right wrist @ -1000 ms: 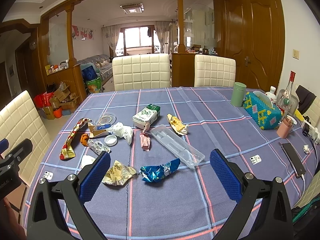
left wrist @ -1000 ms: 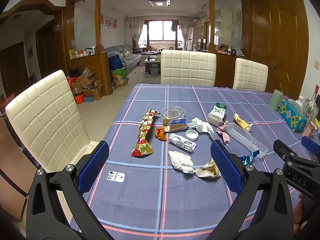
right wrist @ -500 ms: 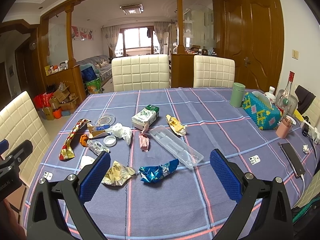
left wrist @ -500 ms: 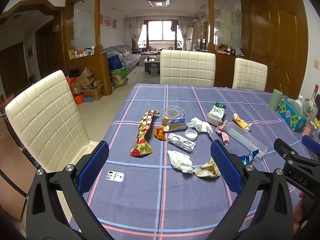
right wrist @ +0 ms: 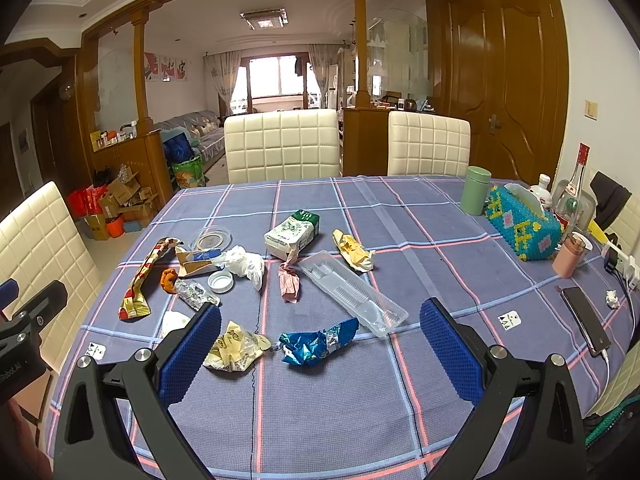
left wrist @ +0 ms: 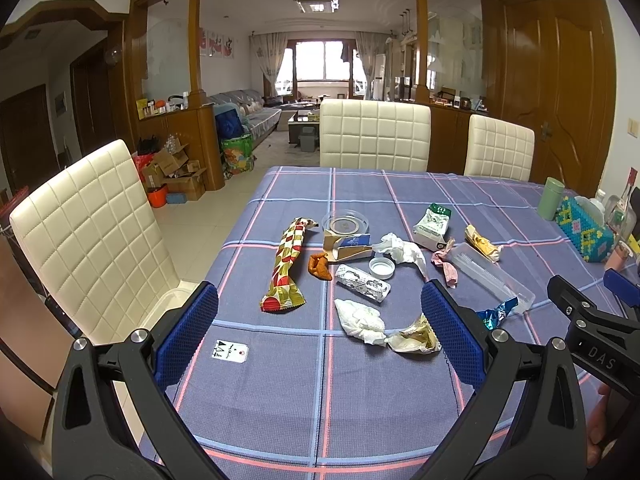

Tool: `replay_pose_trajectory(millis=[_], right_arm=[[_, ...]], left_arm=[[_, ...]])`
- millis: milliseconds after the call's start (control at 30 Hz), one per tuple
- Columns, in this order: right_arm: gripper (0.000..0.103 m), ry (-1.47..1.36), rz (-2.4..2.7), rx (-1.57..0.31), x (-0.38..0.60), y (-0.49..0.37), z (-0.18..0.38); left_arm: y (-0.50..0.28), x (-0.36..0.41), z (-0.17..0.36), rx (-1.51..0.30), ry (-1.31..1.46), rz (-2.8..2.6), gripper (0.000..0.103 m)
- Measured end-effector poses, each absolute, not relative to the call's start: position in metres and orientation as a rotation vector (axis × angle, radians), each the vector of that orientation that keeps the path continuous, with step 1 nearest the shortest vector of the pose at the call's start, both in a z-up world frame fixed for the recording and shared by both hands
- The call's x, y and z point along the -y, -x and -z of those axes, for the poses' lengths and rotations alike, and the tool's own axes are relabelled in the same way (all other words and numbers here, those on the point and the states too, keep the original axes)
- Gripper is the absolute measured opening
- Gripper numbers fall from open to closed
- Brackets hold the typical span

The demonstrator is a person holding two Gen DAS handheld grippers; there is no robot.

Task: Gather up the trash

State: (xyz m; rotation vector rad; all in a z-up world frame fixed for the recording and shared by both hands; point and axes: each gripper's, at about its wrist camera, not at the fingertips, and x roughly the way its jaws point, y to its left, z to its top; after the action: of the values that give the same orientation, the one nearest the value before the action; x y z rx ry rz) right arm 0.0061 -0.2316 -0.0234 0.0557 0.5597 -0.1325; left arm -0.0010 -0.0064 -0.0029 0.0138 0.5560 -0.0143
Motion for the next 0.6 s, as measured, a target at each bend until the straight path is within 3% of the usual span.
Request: replay_pose_trajectory(millis=[600], right_arm=[[0.097, -0.056, 0.132, -0.557, 0.2316, -0.0051, 0.0221]], left_arm=[[-0.0003, 0.0062, 0.0036, -0.559, -0.01, 0.015, 0.1]])
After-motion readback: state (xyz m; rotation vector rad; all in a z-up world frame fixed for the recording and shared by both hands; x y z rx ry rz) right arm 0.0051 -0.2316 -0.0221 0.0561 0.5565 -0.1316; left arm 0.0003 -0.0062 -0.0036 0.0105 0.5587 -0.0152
